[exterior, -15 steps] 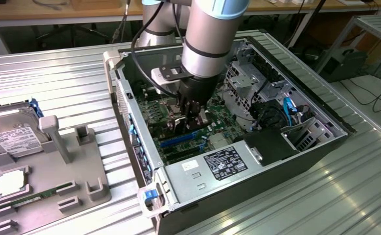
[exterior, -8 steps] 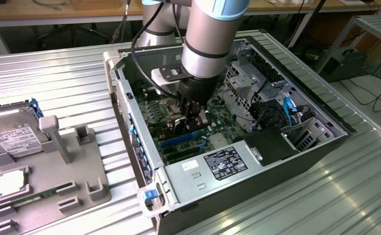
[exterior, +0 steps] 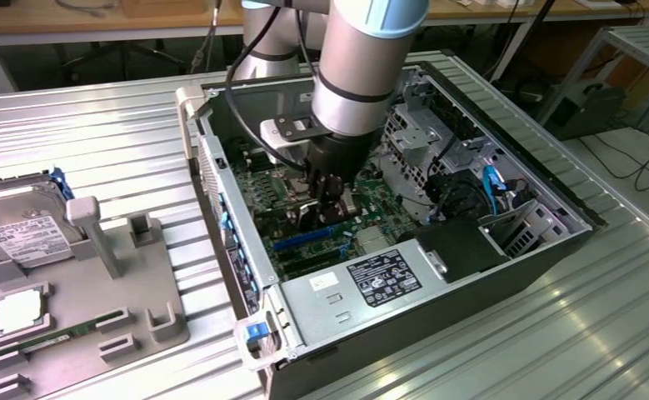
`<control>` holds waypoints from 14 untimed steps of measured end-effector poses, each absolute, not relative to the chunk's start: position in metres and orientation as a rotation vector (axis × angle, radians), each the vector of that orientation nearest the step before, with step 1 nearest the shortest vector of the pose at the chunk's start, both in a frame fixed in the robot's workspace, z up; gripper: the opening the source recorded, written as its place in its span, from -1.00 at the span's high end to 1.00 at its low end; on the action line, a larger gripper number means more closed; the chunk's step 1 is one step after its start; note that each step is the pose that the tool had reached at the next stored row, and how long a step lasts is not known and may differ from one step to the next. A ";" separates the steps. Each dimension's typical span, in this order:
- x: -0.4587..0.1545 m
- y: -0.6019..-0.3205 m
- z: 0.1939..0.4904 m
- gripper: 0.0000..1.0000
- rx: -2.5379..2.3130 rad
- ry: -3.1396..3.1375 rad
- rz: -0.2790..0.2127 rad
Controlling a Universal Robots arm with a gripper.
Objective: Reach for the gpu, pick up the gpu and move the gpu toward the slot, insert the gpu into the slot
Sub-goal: 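Insert the gpu into the slot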
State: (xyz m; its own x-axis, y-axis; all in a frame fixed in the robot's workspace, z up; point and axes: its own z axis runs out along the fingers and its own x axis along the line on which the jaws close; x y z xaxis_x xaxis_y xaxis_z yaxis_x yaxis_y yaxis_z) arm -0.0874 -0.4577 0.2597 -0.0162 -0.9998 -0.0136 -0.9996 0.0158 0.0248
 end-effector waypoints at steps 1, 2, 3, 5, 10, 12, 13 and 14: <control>-0.088 -0.458 0.259 0.44 2.198 -2.234 -0.043; -0.088 -0.458 0.259 0.44 2.198 -2.234 -0.043; -0.089 -0.458 0.258 0.44 2.198 -2.233 -0.043; -0.090 -0.458 0.256 0.44 2.198 -2.233 -0.043; -0.092 -0.457 0.253 0.44 2.198 -2.233 -0.043; -0.092 -0.457 0.252 0.44 2.198 -2.233 -0.043; -0.092 -0.457 0.251 0.44 2.198 -2.233 -0.043; -0.092 -0.457 0.250 0.44 2.198 -2.233 -0.043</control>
State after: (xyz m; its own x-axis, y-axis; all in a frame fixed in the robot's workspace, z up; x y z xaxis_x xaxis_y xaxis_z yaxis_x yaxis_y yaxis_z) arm -0.0925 -0.4569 0.2503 -0.0161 -0.9998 -0.0136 -0.9996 0.0158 0.0249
